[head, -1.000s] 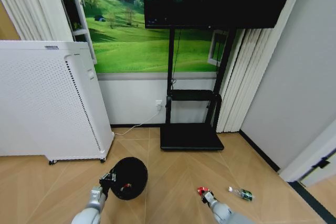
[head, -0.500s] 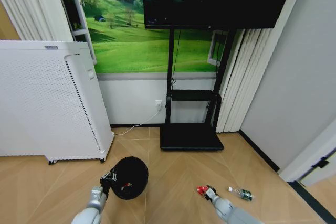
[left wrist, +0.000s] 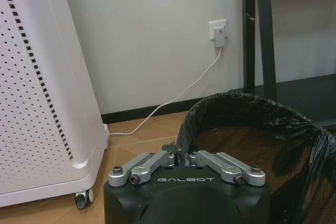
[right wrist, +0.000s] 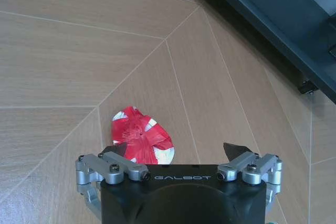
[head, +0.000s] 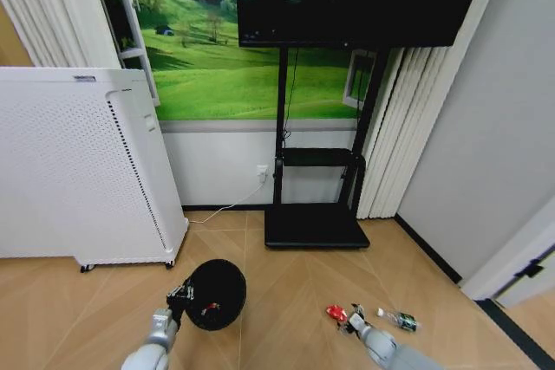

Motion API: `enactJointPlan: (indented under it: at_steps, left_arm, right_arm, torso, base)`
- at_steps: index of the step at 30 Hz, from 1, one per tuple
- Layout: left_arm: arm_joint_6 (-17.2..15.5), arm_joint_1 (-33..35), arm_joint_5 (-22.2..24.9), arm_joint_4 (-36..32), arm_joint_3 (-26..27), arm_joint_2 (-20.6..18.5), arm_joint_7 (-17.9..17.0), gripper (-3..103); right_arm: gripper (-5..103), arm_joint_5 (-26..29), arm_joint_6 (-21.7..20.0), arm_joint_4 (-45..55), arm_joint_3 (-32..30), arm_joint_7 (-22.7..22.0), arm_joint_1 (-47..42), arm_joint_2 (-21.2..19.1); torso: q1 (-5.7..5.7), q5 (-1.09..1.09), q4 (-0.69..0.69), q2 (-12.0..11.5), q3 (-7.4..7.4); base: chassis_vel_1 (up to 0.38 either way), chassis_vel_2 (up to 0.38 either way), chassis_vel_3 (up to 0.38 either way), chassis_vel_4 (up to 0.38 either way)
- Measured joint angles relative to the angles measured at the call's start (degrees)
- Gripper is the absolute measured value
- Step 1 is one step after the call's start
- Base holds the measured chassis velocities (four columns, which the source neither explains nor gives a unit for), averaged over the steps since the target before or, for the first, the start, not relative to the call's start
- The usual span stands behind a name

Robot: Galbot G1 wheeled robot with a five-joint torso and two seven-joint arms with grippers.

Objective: Pick up the trash bin and place the garbage on the floor into it.

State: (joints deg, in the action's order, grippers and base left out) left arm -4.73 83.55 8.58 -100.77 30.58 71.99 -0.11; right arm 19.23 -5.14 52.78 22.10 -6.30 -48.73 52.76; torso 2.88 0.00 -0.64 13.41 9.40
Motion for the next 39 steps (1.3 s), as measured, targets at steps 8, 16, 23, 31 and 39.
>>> enactJointPlan:
  at_steps: [8, 16, 23, 31, 39]
  left_arm:
    - [-0.1, -0.2, 0.2, 0.0, 0.0, -0.5, 0.0, 6]
    - [0.0, -0.1, 0.6, 0.1, 0.6, -0.8, 0.0, 6]
    - [0.2, 0.1, 0.8, 0.2, 1.0, -0.7, 0.0, 6]
    - [0.5, 0.3, 0.9, 0.5, 1.3, -0.8, 0.0, 6]
    - [0.5, 0.3, 0.9, 0.6, 1.3, -0.9, 0.0, 6]
  right_arm:
    - [100, -1.5, 0.2, -3.5, 0.9, 0.4, 0.5, 1.5]
    - [100, -2.2, 0.3, -6.3, 2.8, 0.8, 2.3, 3.3]
    - [100, -1.8, 0.5, -9.1, 4.8, 0.9, 4.5, 5.5]
    - [100, -3.2, 1.7, -13.4, 5.4, 1.7, 5.9, 7.8]
    - [101, -4.6, 3.3, -15.4, 5.0, 2.9, 6.3, 9.6]
  torso:
    - [0.0, -0.01, -0.01, 0.0, 0.0]
    - [0.0, -0.01, -0.01, 0.0, 0.0]
    - [0.0, -0.01, 0.0, 0.0, 0.0]
    - [0.0, -0.01, -0.01, 0.0, 0.0]
    - [0.0, -0.01, -0.01, 0.0, 0.0]
  base:
    - [0.0, 0.0, 0.0, 0.0]
    - [0.0, 0.0, 0.0, 0.0]
    - [0.0, 0.0, 0.0, 0.0]
    - [0.0, 0.0, 0.0, 0.0]
    - [0.0, 0.0, 0.0, 0.0]
